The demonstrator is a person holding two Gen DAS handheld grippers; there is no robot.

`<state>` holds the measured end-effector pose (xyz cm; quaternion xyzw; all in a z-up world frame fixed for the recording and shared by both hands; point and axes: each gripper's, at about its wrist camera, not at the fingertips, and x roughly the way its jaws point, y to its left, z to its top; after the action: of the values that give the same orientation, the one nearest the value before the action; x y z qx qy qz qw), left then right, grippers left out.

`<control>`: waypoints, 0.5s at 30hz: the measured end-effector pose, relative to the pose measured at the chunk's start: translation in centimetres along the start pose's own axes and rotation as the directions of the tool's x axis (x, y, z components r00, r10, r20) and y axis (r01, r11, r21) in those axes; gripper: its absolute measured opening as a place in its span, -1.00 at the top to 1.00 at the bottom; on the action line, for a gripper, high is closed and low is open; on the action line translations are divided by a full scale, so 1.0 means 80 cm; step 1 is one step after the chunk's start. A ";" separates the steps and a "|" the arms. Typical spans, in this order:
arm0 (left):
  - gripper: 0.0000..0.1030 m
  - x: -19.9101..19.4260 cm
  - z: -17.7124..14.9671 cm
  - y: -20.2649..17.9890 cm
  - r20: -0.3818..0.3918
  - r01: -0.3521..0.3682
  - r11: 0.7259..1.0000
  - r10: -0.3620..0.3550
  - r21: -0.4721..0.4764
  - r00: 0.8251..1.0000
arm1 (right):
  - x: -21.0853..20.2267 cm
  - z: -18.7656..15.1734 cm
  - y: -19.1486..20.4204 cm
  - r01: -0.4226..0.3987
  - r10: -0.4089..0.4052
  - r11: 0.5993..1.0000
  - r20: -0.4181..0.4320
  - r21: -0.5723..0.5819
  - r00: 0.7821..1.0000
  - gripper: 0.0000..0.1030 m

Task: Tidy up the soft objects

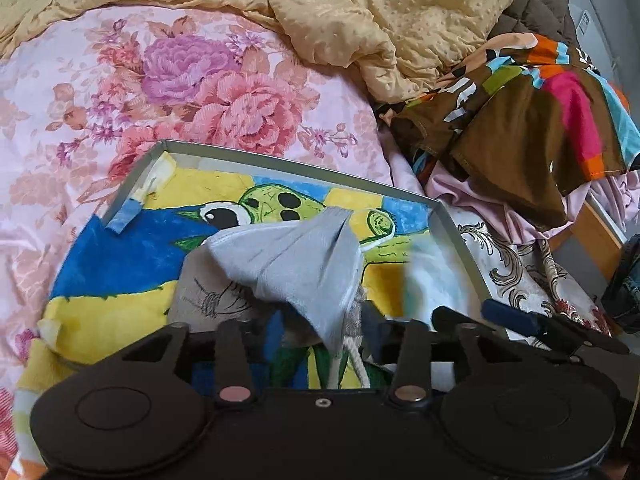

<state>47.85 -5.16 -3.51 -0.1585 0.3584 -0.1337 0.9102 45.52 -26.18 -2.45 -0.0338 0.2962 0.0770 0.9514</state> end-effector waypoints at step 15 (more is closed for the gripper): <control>-0.64 -0.088 0.002 -0.026 0.125 -0.029 0.999 0.023 0.044 0.992 | -0.106 0.012 -0.004 0.018 -0.016 1.000 0.139 -0.015 0.990 -0.88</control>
<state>42.69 -4.52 1.69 -0.1408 0.3001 -0.1199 0.9358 39.24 -27.48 3.16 -0.0388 0.2281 0.0736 0.9701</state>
